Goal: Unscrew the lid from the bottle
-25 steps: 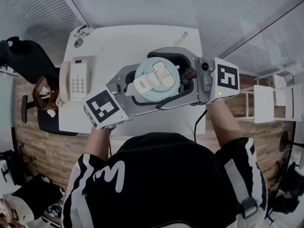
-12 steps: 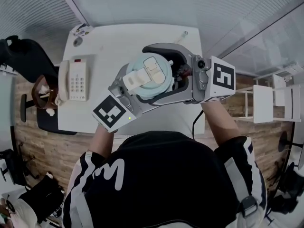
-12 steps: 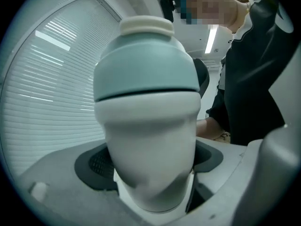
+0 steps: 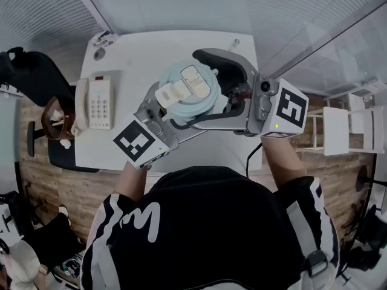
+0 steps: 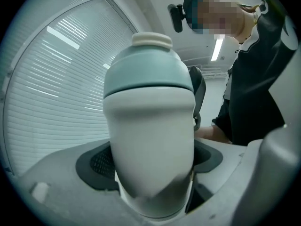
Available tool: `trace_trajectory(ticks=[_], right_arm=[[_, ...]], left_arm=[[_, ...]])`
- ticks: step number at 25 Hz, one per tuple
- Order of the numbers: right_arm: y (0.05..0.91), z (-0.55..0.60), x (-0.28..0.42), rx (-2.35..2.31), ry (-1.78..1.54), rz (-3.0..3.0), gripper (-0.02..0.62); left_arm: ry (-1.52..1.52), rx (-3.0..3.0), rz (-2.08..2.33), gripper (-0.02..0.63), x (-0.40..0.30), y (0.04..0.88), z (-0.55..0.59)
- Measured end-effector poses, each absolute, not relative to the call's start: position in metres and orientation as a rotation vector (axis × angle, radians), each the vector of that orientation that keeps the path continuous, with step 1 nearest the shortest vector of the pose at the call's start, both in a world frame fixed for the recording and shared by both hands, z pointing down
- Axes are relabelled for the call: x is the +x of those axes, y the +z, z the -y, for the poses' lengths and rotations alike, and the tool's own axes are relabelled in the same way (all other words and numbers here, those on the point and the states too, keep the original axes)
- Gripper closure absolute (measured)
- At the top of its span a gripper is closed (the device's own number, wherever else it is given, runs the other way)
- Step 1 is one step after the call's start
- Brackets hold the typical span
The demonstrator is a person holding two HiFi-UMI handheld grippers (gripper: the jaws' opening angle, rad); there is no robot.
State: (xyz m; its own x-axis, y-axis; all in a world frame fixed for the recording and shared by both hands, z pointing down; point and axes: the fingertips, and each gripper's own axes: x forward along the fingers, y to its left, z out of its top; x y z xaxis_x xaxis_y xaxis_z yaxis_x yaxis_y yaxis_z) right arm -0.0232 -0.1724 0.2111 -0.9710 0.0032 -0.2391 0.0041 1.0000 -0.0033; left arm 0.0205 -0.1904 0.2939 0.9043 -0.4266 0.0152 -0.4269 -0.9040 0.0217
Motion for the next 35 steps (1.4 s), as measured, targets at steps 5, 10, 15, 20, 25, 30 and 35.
trace_trajectory(ticks=[5,10,15,20,25,30,35], right_arm=[[0.212,0.183,-0.035,-0.388,0.146,-3.011,0.126],[0.210,0.195,-0.048,-0.725,0.204,-2.980,0.110],[0.214,0.204,-0.047,-0.963,0.209,-2.909,0.104],[0.222,0.207,-0.050,-0.994,0.195,-2.897,0.104],[0.218,0.208,-0.055,-1.075,0.182,-2.871,0.143],[0.220,0.215,-0.041,-1.020,0.074,-2.829,0.137],[0.219,0.217,-0.038,-1.000,0.038,-2.802,0.138]], left_arm=[[0.171,3.042,0.931,0.163,0.007,0.303,0.212],[0.154,3.009,1.108,0.163,0.006,0.303,0.221],[0.150,2.954,1.280,0.163,-0.004,0.305,0.232],[0.132,2.938,1.389,0.163,-0.014,0.300,0.235],[0.183,2.951,1.474,0.164,-0.017,0.299,0.234],[0.191,2.980,1.416,0.164,-0.014,0.296,0.230],[0.176,2.997,1.376,0.166,-0.013,0.295,0.230]])
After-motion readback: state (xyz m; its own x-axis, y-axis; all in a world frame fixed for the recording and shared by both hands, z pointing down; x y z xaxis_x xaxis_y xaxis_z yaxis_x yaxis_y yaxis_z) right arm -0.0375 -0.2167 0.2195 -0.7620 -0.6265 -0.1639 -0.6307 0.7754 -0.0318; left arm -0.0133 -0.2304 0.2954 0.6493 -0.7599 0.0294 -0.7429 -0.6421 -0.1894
